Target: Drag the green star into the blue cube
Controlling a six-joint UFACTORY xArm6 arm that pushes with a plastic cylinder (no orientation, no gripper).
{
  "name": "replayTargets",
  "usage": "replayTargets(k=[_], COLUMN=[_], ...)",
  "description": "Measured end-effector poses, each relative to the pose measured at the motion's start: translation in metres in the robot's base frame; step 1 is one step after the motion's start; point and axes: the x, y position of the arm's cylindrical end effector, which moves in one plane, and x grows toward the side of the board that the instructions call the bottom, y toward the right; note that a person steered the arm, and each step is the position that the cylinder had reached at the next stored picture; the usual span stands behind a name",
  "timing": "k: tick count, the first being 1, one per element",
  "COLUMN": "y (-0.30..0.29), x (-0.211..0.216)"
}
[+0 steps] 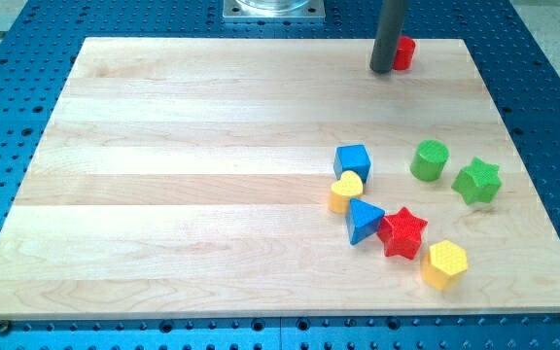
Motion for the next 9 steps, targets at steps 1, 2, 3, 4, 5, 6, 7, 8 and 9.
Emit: replayTargets(k=[1, 2, 3, 4, 5, 6, 7, 8, 9], y=[0.006, 0.045, 0.134, 0.178, 0.133, 0.067, 0.007, -0.001, -0.056], x=[0.100, 0.156, 0.154, 0.210, 0.237, 0.229, 0.226, 0.193, 0.185])
